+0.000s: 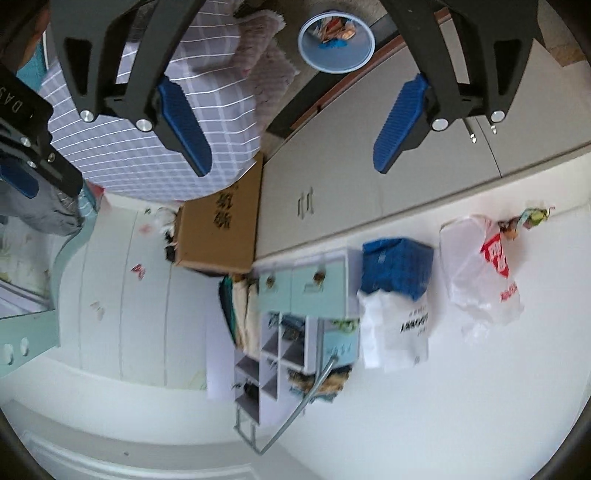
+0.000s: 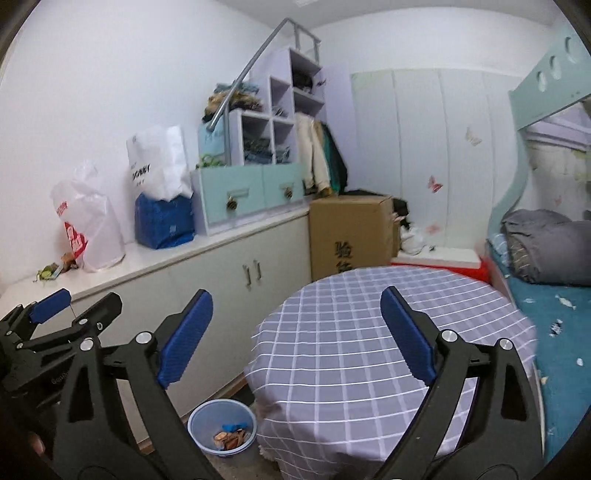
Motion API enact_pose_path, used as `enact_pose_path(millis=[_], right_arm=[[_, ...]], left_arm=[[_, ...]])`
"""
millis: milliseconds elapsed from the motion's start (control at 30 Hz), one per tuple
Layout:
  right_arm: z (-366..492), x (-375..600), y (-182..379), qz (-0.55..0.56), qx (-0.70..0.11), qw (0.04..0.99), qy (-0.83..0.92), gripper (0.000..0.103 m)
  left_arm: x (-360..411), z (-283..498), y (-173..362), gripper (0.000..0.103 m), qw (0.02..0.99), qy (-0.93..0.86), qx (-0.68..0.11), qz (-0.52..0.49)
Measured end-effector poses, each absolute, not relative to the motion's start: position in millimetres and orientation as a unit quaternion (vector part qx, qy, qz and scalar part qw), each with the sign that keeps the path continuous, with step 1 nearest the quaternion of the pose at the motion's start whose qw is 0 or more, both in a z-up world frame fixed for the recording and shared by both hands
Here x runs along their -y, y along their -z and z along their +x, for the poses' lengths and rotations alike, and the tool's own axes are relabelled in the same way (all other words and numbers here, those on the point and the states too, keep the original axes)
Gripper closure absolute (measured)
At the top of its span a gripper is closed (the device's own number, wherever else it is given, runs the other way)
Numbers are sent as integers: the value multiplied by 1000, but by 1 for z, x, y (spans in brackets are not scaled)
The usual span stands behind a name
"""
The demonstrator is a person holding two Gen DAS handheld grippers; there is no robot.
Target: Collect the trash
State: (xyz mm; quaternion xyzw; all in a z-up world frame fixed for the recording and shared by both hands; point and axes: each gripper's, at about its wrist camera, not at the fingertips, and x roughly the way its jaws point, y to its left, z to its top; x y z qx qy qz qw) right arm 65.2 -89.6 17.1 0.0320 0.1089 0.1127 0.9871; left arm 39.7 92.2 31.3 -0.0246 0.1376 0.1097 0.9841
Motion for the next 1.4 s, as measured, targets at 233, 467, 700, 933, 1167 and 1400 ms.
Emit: enact_pose_path(millis=[233,467,700,933,1167,1400], right_arm=[[17,120,-30,38,-85,992,-83,7],[-19,138,-30,40,-69,995,-65,6],[-37,141,-27,31,-49,997,-50,6],[-32,137,-23,27,-53,997,-53,6],[-30,133,-19,22,-56,996,-58,6],[-26,130,-18,20,-62,996,-61,6]], left_arm=[[-58,2,-52,14,990,-89,-107,-1],[-37,-27,-61,11,994,-71,-82,14],[-28,-34,-58,10,994,-63,-82,16],[-30,-30,-55,10,994,-64,-92,16],[-32,-25,-51,10,993,-58,-101,13],[-36,-21,-48,10,993,-47,-108,12]])
